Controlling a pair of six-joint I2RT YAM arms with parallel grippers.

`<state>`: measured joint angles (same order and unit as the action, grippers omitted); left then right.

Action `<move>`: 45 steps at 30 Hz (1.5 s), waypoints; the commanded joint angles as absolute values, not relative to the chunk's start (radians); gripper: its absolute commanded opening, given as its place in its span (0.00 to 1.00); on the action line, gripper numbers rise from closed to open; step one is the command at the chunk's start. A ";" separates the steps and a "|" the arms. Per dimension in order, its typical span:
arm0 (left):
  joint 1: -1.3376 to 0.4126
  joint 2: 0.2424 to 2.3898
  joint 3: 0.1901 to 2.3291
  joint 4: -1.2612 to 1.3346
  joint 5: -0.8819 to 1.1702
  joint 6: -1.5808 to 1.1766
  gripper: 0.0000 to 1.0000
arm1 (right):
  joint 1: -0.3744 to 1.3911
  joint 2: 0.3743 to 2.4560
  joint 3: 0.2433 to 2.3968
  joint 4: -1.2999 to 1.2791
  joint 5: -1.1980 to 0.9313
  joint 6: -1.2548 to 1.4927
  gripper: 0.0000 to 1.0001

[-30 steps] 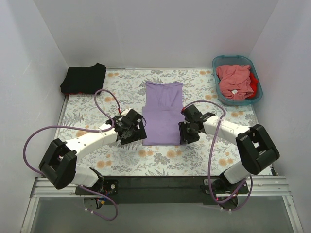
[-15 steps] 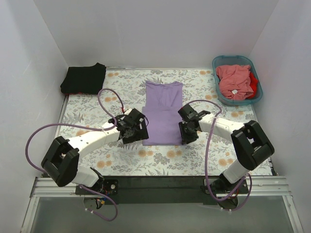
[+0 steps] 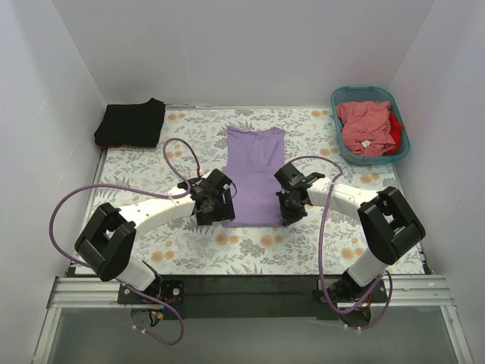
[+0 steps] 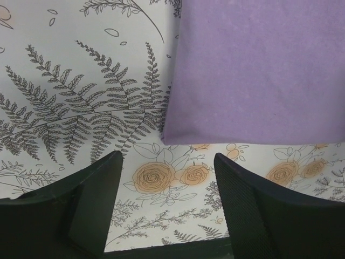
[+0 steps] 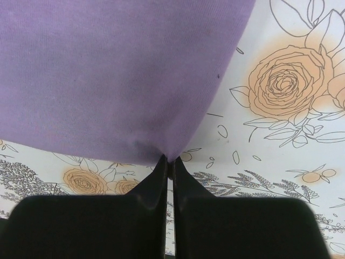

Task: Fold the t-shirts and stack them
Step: Fold the tshirt

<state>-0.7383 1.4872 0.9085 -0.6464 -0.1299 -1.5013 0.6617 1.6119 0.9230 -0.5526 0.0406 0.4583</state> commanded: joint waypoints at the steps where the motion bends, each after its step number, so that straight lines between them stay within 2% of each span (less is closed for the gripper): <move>1: -0.744 1.518 0.956 -0.641 -0.127 -1.503 0.66 | 0.672 1.663 0.890 -0.575 0.054 0.440 0.01; 4: -0.746 1.543 0.969 -0.646 -0.132 -1.503 0.53 | 0.670 1.664 0.888 -0.568 0.048 0.433 0.01; 9: -0.752 1.594 0.989 -0.644 -0.124 -1.497 0.47 | 0.672 1.666 0.884 -0.560 0.035 0.423 0.01; 17: -0.759 1.670 1.017 -0.647 -0.118 -1.485 0.45 | 0.672 1.664 0.881 -0.554 0.025 0.417 0.01; 21: -0.762 1.707 1.028 -0.663 -0.118 -1.489 0.37 | 0.672 1.664 0.882 -0.551 0.023 0.416 0.01; 28: -0.770 1.733 1.038 -0.698 -0.118 -1.489 0.34 | 0.672 1.667 0.884 -0.549 0.020 0.414 0.01; 30: -0.772 1.740 1.035 -0.703 -0.110 -1.489 0.27 | 0.672 1.669 0.885 -0.549 0.018 0.411 0.01; 35: -0.773 1.718 1.026 -0.727 -0.107 -1.488 0.00 | 0.672 1.643 0.887 -0.545 0.006 0.403 0.01; 41: -0.839 1.577 1.023 -0.906 -0.121 -1.528 0.00 | 0.709 1.557 0.939 -0.708 -0.080 0.325 0.01; 45: -0.981 1.424 0.959 -1.006 -0.063 -1.641 0.00 | 0.781 1.377 0.919 -0.825 -0.133 0.351 0.01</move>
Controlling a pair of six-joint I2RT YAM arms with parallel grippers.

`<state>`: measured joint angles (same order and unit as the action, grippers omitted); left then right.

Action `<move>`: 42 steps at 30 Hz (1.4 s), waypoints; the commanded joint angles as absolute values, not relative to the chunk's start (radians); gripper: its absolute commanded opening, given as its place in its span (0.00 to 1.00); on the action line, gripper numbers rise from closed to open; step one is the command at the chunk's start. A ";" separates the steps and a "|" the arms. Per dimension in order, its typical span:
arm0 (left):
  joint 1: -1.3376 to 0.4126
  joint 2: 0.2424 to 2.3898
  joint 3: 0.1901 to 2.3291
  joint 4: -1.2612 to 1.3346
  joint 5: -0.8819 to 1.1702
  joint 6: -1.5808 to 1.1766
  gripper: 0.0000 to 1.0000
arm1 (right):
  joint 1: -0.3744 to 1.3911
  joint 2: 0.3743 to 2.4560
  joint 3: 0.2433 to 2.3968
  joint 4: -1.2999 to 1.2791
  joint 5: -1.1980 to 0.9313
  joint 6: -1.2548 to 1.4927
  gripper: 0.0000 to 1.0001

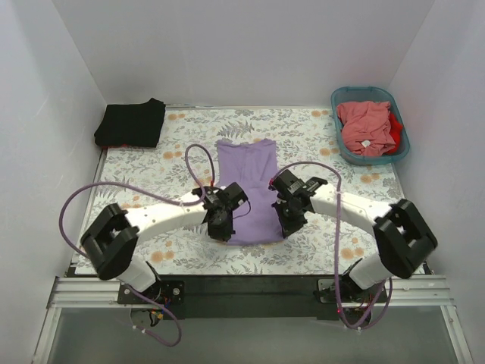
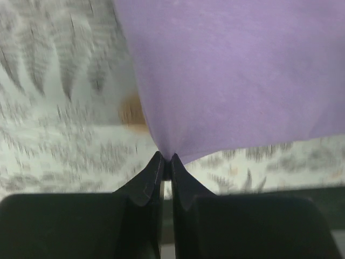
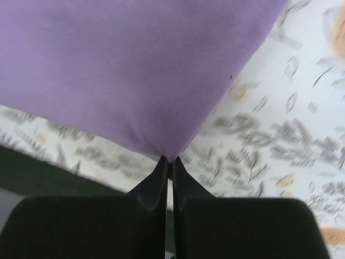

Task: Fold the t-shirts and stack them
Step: Fold the tshirt

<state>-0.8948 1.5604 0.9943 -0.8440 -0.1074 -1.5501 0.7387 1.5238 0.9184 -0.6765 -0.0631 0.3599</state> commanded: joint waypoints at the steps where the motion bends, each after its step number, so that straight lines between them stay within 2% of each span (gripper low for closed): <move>1: -1.014 1.360 0.919 -1.023 -0.040 -1.670 0.00 | 0.791 1.341 0.888 -0.842 -0.156 0.366 0.01; 7: -1.259 1.186 0.848 -1.134 0.041 -1.972 0.00 | 0.923 1.123 0.799 -0.917 -0.323 0.485 0.01; 10: -1.264 1.106 0.886 -1.159 0.023 -2.003 0.00 | 0.928 1.078 0.856 -0.951 -0.342 0.488 0.01; 11: -1.256 1.097 0.935 -1.173 0.014 -2.002 0.00 | 0.920 1.088 0.933 -0.969 -0.301 0.476 0.01; 13: -1.169 1.094 0.983 -1.192 -0.054 -1.909 0.00 | 0.907 1.140 1.024 -1.027 -0.246 0.420 0.01; 18: -0.896 1.114 1.060 -1.112 -0.006 -1.698 0.00 | 0.792 1.290 1.262 -1.063 -0.212 0.310 0.01; 24: -0.778 1.177 1.094 -1.060 -0.002 -1.594 0.00 | 0.695 1.443 1.431 -1.075 -0.305 0.215 0.01; 32: -0.618 1.183 1.103 -0.976 0.123 -1.503 0.00 | 0.614 1.558 1.578 -1.088 -0.412 0.173 0.01; 42: -0.418 1.269 1.141 -0.882 0.232 -1.404 0.00 | 0.555 1.751 1.813 -1.104 -0.457 0.132 0.01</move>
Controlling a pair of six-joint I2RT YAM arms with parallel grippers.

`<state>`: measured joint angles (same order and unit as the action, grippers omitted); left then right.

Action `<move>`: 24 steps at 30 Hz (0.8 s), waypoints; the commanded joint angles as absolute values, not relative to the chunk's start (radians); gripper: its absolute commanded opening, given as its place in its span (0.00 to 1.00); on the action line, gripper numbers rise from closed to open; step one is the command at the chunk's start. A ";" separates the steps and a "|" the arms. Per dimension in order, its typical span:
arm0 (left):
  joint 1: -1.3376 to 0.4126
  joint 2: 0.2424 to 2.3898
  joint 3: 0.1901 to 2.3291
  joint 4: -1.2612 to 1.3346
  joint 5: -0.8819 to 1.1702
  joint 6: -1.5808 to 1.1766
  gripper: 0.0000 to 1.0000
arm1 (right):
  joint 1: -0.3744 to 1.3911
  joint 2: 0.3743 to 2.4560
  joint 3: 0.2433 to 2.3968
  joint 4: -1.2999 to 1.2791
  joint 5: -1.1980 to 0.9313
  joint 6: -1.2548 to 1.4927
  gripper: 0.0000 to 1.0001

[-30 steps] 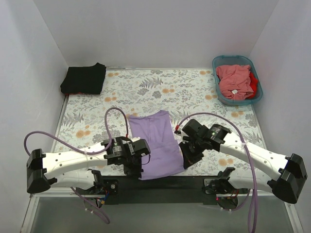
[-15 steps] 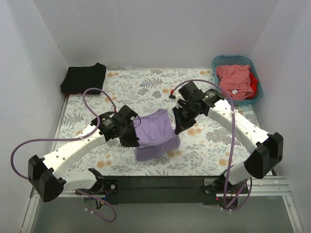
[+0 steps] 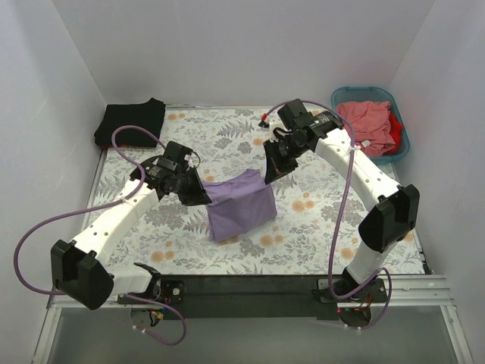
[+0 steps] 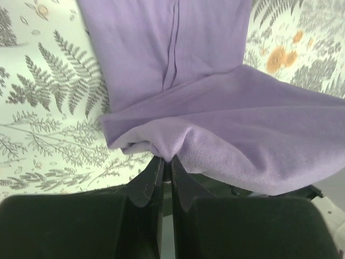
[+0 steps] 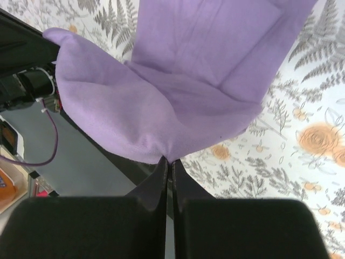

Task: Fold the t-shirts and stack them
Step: Fold the tshirt

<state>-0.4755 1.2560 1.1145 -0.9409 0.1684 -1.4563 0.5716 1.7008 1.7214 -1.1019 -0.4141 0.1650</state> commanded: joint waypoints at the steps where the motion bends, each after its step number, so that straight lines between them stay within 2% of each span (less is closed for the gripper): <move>1: -0.402 1.288 1.138 -0.871 0.238 -1.399 0.00 | 0.552 1.770 1.830 -1.104 -0.457 0.130 0.01; 6: -0.304 1.348 1.131 -0.787 0.265 -1.370 0.00 | 0.516 1.900 1.942 -1.098 -0.463 0.115 0.01; 14: -0.249 1.473 1.120 -0.674 0.249 -1.345 0.00 | 0.485 2.091 2.101 -1.080 -0.476 0.084 0.01; 24: -0.239 1.608 1.063 -0.561 0.167 -1.361 0.00 | 0.468 2.210 2.019 -0.914 -0.466 0.081 0.01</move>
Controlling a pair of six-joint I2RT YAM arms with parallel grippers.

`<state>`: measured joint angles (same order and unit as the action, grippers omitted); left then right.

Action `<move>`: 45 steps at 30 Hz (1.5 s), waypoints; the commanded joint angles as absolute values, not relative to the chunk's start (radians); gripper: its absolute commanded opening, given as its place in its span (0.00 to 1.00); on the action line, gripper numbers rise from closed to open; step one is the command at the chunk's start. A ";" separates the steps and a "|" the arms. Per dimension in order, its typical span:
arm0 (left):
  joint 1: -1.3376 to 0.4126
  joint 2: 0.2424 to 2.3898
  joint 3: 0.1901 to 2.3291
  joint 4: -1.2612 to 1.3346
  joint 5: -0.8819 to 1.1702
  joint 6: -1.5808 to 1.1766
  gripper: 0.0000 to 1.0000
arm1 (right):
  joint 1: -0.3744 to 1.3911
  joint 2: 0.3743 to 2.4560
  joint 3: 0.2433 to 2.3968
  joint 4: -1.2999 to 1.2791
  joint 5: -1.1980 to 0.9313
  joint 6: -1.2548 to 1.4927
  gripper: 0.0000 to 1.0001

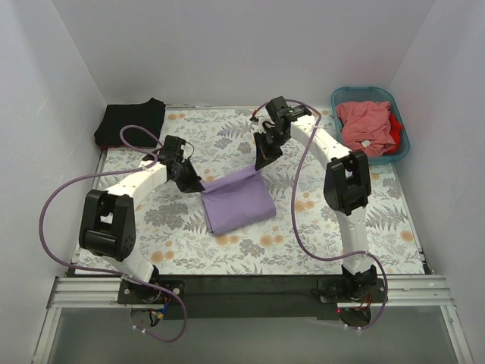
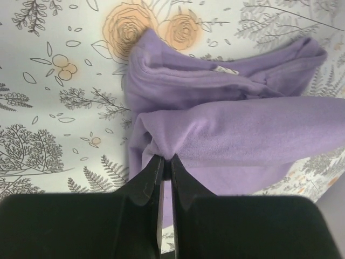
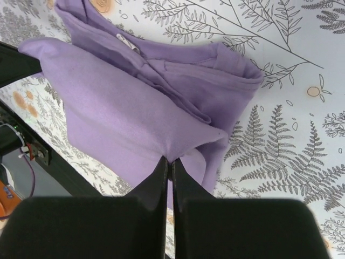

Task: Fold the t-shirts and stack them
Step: Fold the tshirt

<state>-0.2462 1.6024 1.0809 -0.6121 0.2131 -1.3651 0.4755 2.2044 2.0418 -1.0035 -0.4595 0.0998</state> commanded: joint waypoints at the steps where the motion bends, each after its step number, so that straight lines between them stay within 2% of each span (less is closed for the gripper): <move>1: -0.239 1.612 1.062 -0.552 0.152 -1.362 0.00 | 0.466 2.215 2.017 -0.904 -0.456 0.080 0.03; 3: -0.239 1.614 1.057 -0.539 0.138 -1.367 0.04 | 0.466 2.220 2.017 -0.876 -0.428 0.078 0.12; 4: -0.239 1.612 1.058 -0.529 0.127 -1.367 0.12 | 0.466 2.218 2.019 -0.867 -0.422 0.078 0.23; 5: -0.239 1.608 1.063 -0.522 0.109 -1.365 0.16 | 0.465 2.215 2.017 -0.855 -0.411 0.081 0.26; 6: -0.239 1.606 1.069 -0.517 0.101 -1.358 0.21 | 0.465 2.203 2.017 -0.836 -0.402 0.093 0.28; 7: -0.239 1.605 1.080 -0.508 0.095 -1.355 0.30 | 0.465 2.195 2.004 -0.824 -0.394 0.103 0.30; 11: -0.239 1.591 1.098 -0.497 0.121 -1.339 0.49 | 0.465 2.117 1.892 -0.741 -0.271 0.169 0.32; 13: -0.241 1.546 1.083 -0.482 0.132 -1.336 0.54 | 0.465 2.033 1.814 -0.643 -0.232 0.204 0.37; 14: -0.244 1.522 1.057 -0.476 0.129 -1.332 0.57 | 0.465 1.998 1.707 -0.593 -0.213 0.213 0.39; 16: -0.252 1.452 1.036 -0.462 0.124 -1.315 0.57 | 0.465 1.887 1.602 -0.507 -0.227 0.225 0.42; 19: -0.275 1.378 0.977 -0.457 0.138 -1.275 0.57 | 0.463 1.787 1.422 -0.306 -0.369 0.224 0.47; 24: -0.288 1.335 0.859 -0.370 0.224 -1.267 0.53 | 0.466 1.816 1.348 -0.097 -0.710 0.255 0.52; 29: -0.284 1.417 0.857 -0.203 0.232 -1.275 0.29 | 0.468 1.937 1.358 0.156 -0.883 0.391 0.52; 35: -0.227 1.658 0.954 -0.112 0.282 -1.374 0.16 | 0.457 2.138 1.457 0.278 -0.876 0.512 0.51; 41: -0.178 1.888 1.070 -0.103 0.293 -1.385 0.14 | 0.379 2.316 1.465 0.412 -0.830 0.624 0.49; 45: -0.176 1.976 1.136 -0.121 0.284 -1.350 0.14 | 0.333 2.352 1.453 0.477 -0.819 0.669 0.48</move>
